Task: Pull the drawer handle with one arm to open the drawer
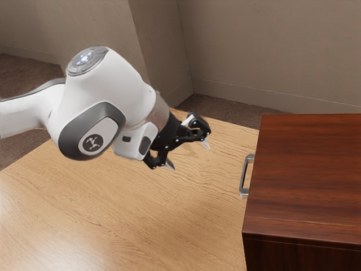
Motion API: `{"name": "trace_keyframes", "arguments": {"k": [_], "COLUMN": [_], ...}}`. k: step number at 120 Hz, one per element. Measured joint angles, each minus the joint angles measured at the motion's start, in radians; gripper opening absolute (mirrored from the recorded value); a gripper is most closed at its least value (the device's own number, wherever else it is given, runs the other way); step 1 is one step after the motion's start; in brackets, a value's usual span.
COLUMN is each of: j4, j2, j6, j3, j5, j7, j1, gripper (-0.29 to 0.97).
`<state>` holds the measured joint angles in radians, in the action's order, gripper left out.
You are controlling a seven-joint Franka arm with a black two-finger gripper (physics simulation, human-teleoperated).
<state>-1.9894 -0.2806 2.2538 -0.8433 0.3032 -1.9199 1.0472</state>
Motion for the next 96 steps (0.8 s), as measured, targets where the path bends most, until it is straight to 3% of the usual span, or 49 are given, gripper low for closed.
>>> {"name": "trace_keyframes", "arguments": {"k": [38,96], "j4": [-0.105,-0.163], "j2": [-0.046,-0.026], "j6": [0.211,0.339], "j3": [-0.003,-0.023], "j5": [0.005,0.006], "j7": [-0.140,-0.253], "j1": [0.035,0.075], "gripper": [0.68,0.68]}}
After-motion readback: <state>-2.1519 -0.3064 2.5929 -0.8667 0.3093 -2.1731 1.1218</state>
